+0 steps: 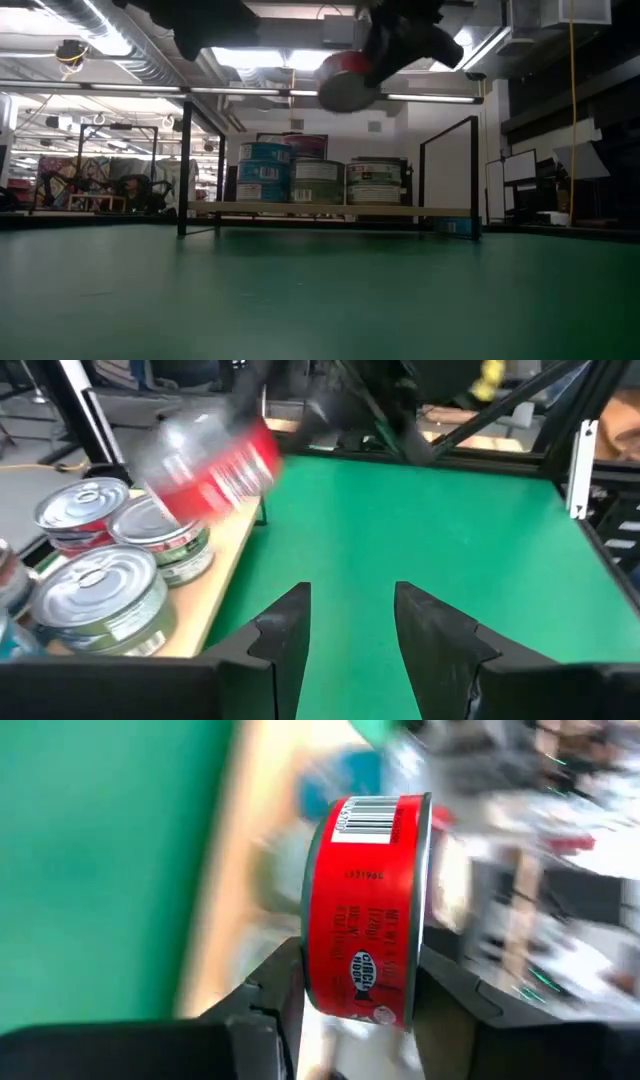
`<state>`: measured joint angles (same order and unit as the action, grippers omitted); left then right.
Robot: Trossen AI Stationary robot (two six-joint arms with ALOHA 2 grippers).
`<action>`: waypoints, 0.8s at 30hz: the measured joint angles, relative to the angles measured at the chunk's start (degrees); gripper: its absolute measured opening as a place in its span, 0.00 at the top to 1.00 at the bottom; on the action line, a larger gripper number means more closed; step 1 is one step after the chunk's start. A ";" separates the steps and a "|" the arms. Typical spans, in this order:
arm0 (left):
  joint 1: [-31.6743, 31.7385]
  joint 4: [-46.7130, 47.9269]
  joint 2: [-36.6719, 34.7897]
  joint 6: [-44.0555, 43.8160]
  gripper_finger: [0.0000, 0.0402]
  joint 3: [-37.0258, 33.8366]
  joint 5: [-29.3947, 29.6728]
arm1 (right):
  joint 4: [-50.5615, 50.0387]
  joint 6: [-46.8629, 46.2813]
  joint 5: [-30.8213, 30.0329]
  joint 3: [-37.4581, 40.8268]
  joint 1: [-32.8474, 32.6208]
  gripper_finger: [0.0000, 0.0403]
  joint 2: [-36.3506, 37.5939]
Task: Stack canned seafood by type on shelf
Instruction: Stack the red tuna can on top of the red tuna can on the shelf
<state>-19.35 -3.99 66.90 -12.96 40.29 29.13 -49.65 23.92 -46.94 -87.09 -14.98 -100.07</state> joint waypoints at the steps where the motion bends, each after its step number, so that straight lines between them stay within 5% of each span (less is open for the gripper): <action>1: 0.03 0.46 -0.10 0.32 0.65 0.00 0.23 | -1.16 0.41 -2.71 -0.02 0.46 0.67 0.39; 4: 0.35 0.63 -0.10 1.83 0.65 -0.02 0.34 | -3.78 0.75 -4.90 -0.02 3.62 0.67 1.19; 16: 1.90 1.28 -0.07 2.94 0.65 -0.04 0.34 | 0.56 5.18 7.36 1.29 23.06 0.67 0.55; 24: 1.90 2.11 -0.05 2.96 0.65 -0.07 0.34 | 6.39 9.68 11.19 5.21 30.33 0.67 0.46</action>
<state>-17.45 -1.89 66.85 -10.00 40.23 29.47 -43.26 33.60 -35.75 -81.89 15.35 -99.61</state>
